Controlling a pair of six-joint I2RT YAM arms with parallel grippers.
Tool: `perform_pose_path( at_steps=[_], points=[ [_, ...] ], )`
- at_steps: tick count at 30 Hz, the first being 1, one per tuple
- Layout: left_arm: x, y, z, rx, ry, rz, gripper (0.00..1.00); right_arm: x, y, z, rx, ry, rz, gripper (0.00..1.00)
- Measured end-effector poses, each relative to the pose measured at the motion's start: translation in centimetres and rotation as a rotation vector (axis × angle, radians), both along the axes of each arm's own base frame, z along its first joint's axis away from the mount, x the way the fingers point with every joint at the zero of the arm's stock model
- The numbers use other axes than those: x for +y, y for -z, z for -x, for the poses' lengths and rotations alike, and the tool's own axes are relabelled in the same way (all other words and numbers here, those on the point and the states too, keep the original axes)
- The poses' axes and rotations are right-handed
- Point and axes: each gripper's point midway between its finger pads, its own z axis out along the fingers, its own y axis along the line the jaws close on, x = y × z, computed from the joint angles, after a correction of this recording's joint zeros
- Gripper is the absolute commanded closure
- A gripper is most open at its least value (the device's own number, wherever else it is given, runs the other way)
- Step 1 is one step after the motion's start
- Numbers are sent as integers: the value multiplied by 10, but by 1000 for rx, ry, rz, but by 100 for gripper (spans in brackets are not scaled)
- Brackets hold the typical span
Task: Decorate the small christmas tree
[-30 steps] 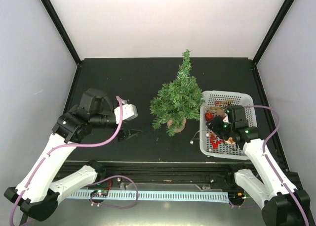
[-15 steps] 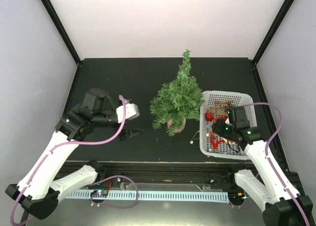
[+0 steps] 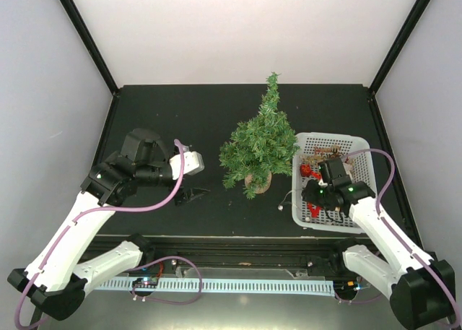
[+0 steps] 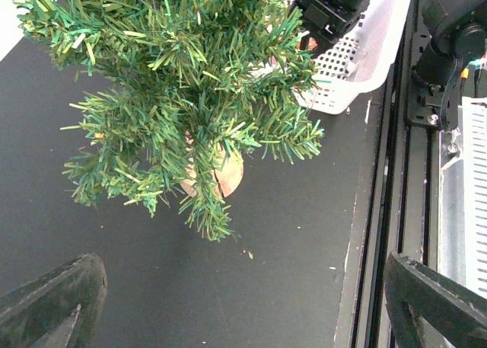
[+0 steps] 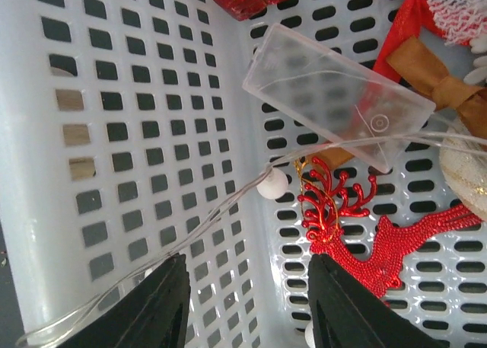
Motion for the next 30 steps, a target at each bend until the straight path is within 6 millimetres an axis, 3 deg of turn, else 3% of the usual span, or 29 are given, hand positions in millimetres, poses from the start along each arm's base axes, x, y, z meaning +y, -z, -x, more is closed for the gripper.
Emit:
perform_pose_path(
  at_steps=[13, 24, 28, 30],
  points=[
    [0, 0, 0, 0, -2, -1, 1, 5, 15, -25, -5, 5, 17, 58],
    [-2, 5, -4, 17, 0, -10, 1, 6, 15, -53, -89, 14, 42, 60],
    [-3, 5, -5, 19, 0, -11, 1, 4, 28, -61, -76, 20, 73, 66],
    [-3, 5, -5, 19, 0, -11, 1, 3, 34, -64, -70, 20, 90, 78]
  ],
)
